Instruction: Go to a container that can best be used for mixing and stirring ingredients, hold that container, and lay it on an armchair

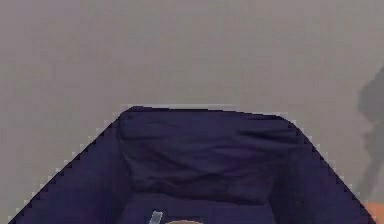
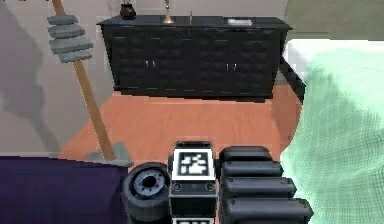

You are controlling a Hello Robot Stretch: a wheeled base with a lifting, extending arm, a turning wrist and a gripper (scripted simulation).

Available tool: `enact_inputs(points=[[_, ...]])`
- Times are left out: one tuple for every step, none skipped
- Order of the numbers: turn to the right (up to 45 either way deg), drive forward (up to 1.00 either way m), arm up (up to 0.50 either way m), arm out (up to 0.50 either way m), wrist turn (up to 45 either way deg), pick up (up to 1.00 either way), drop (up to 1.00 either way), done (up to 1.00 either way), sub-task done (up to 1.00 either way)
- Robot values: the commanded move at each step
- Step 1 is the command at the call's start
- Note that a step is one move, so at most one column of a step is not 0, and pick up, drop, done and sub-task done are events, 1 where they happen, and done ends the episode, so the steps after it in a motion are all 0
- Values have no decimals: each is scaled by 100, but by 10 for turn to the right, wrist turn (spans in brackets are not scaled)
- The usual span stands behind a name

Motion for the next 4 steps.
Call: enact_inputs(points=[[-450, 0, 0, 0, 0, 0, 0, 0, 0], [-270, 0, 0, 0, 0, 0, 0, 0, 0], [-30, 0, 0, 0, 0, 0, 0, 0, 0], [0, 5, 0, 0, 0, 0, 0, 0, 0]])
